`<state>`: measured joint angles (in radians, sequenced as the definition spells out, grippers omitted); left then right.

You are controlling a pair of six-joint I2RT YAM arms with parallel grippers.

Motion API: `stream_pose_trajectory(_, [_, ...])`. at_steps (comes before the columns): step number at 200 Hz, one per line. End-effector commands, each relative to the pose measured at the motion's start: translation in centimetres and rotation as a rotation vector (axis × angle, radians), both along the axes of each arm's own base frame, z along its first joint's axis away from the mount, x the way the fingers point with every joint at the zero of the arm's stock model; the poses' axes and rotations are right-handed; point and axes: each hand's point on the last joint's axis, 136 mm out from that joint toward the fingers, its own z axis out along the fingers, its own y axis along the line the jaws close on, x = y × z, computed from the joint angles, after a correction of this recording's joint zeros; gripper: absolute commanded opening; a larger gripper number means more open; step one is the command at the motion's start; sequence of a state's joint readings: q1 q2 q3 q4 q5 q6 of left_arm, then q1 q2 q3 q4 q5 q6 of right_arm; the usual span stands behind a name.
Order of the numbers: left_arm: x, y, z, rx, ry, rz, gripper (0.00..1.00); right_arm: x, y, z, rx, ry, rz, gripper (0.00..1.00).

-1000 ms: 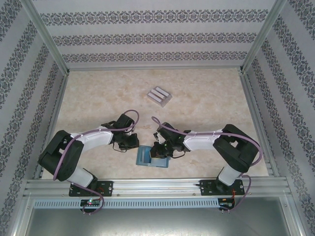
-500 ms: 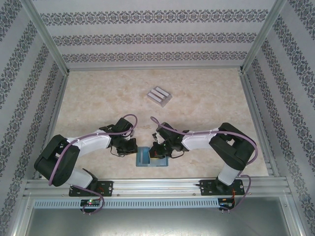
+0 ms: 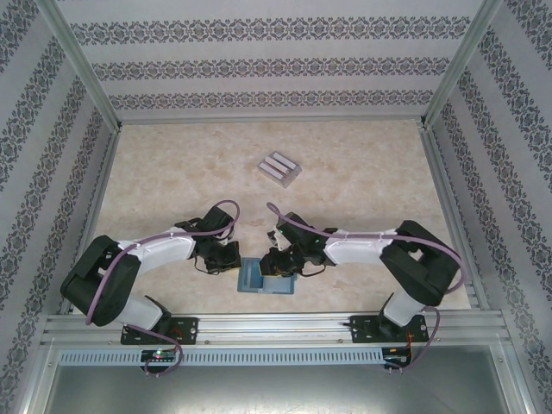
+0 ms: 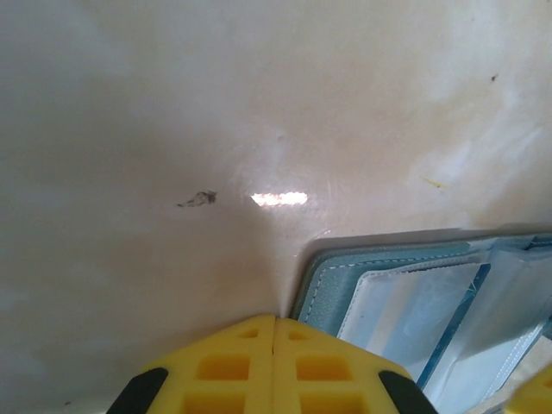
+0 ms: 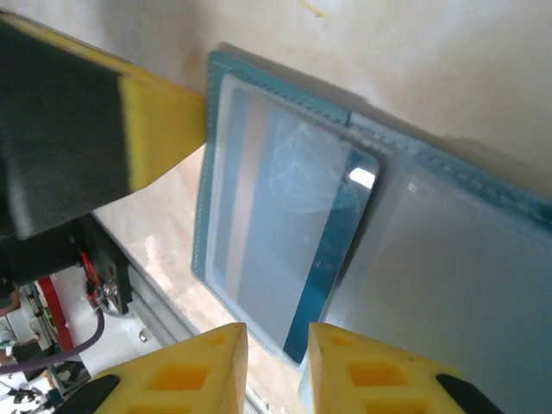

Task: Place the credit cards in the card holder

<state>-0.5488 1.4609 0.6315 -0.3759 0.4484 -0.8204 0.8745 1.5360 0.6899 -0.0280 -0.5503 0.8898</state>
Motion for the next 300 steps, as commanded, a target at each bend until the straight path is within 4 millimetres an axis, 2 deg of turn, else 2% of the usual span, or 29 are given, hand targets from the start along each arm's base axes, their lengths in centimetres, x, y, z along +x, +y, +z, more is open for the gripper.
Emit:
stream_pose_trajectory(1, [-4.2, 1.3, -3.0, 0.086, 0.173, -0.003, 0.01, 0.0, -2.1, -0.5, -0.07, -0.019, -0.071, 0.37])
stream_pose_trajectory(34, [-3.9, 1.4, -2.8, 0.098, 0.163, -0.002, 0.01, -0.6, -4.4, -1.4, -0.18, -0.017, -0.128, 0.39])
stream_pose_trajectory(73, [-3.8, 1.4, -2.9, 0.099, 0.159, 0.006, 0.01, -1.0, -4.9, -2.8, -0.224, 0.009, -0.136, 0.4])
stream_pose_trajectory(120, [-4.1, 1.5, -3.1, 0.101, 0.165, 0.014, 0.01, -1.1, -4.0, -3.6, -0.232, 0.022, -0.115, 0.37])
stream_pose_trajectory(212, [-3.8, 1.5, -3.1, 0.101, 0.153, 0.034, 0.0, -0.7, -1.9, -2.8, -0.133, 0.02, -0.094, 0.39])
stream_pose_trajectory(247, [-3.7, 1.4, -3.1, 0.093, 0.152, 0.039, 0.0, -0.6, -1.0, -1.9, -0.079, 0.005, -0.081, 0.4])
stream_pose_trajectory(300, [-3.6, 1.5, -3.0, 0.1, 0.146, 0.042, 0.0, -0.4, -0.4, -1.0, -0.05, -0.014, -0.06, 0.32])
